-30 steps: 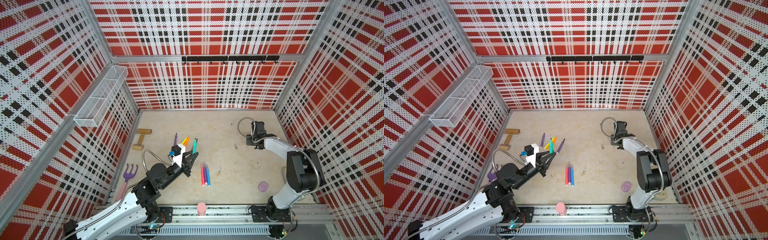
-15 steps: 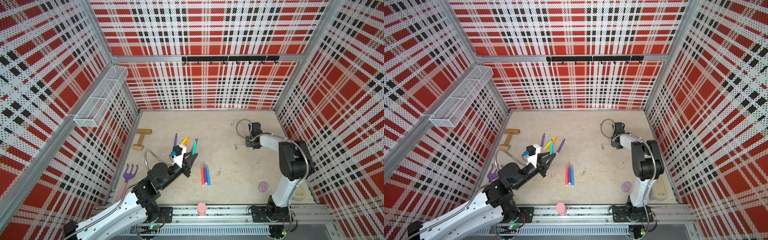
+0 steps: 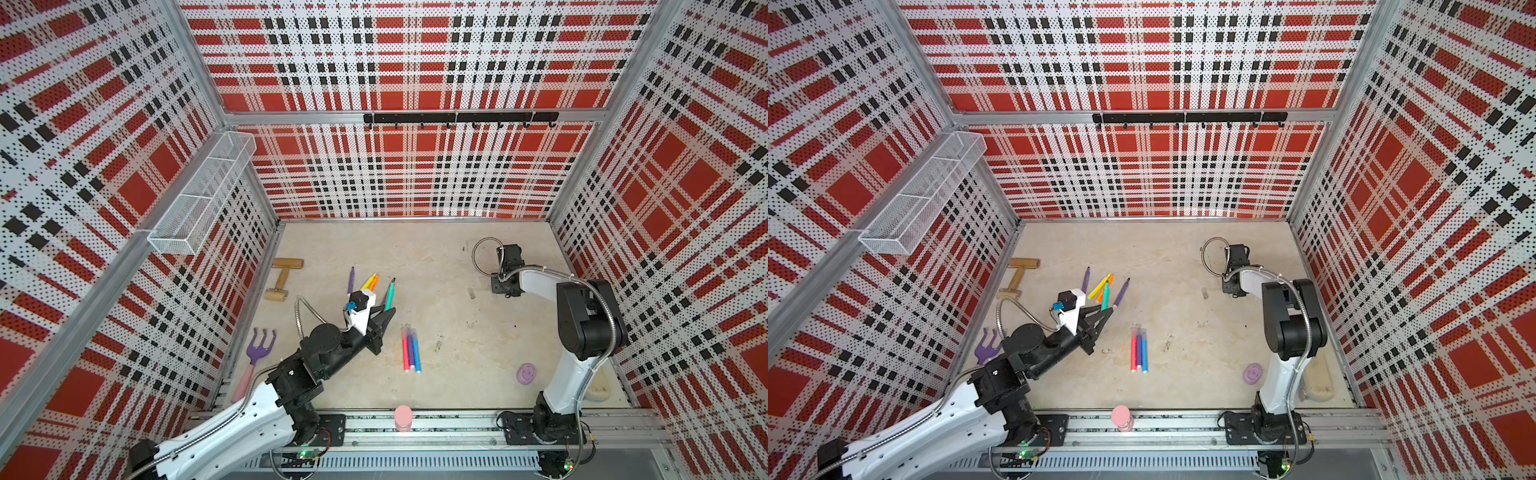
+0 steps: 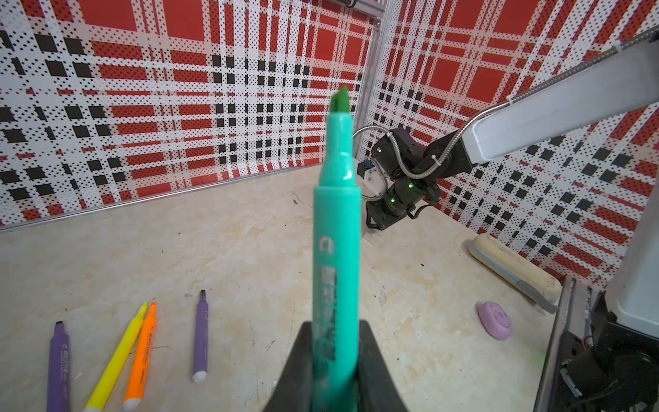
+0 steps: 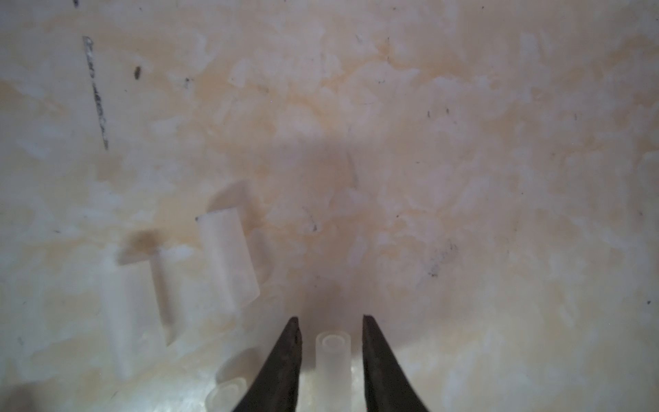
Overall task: Remove pen caps from pens
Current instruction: Place the pen at the middle-right of the table, then place the pen at the center of the table.
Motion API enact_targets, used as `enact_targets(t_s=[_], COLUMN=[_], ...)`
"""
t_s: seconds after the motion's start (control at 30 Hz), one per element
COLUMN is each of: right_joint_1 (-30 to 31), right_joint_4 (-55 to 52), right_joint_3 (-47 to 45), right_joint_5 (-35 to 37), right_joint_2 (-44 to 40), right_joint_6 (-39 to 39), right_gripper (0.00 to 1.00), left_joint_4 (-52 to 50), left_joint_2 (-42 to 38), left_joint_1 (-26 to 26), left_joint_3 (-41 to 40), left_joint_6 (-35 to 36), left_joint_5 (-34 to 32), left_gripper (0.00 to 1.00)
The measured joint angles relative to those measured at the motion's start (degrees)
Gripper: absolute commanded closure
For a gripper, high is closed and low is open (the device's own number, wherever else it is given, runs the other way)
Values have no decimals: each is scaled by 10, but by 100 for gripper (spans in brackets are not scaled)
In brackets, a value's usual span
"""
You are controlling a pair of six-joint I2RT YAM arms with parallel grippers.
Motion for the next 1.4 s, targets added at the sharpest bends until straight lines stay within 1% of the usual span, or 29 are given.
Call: enact_targets(t_s=[0.2, 0.37, 0.5, 0.6, 0.7, 0.83, 0.93, 1.07, 1.1, 1.17, 1.27, 1.33, 1.4], right_joint_1=[0, 0, 8, 34, 80, 133, 148, 156, 159, 169, 196, 211, 223], right_joint_4=[10, 16, 21, 23, 20, 20, 25, 64, 71, 84, 102, 117, 148], right_joint_3=[-9, -25, -26, -32, -36, -62, -91, -149, -162, -187, -220, -238, -263], right_joint_5=[-12, -16, -16, -11, -8, -22, -72, -197, -219, -252, -284, -302, -336], right_joint_2=[-18, -79, -134, -175, -212, -272, -314, -357, -362, -370, -381, -383, -382], right_joint_6=[0, 0, 0, 0, 0, 3, 12, 32, 36, 46, 61, 71, 91], right_gripper=[60, 58, 56, 54, 53, 51, 49, 48, 48, 48, 47, 45, 42], left_joint_4=[-7, -16, -36, -56, -67, -72, -73, -82, -84, -87, -87, -90, -94], left_joint_2=[32, 85, 150, 212, 264, 320, 366, 435, 450, 478, 510, 530, 553], left_joint_1=[21, 49, 78, 119, 157, 178, 183, 197, 201, 209, 216, 218, 219], left_joint_3=[5, 34, 66, 90, 97, 98, 106, 137, 145, 162, 183, 198, 219], left_joint_6=[-6, -25, -36, -39, -42, -40, -33, -16, -11, -1, 13, 21, 30], left_joint_5=[13, 32, 43, 42, 27, 9, 7, 6, 3, -4, -5, -2, 1], left_gripper=[100, 97, 96, 97, 97, 94, 91, 89, 89, 88, 87, 86, 85])
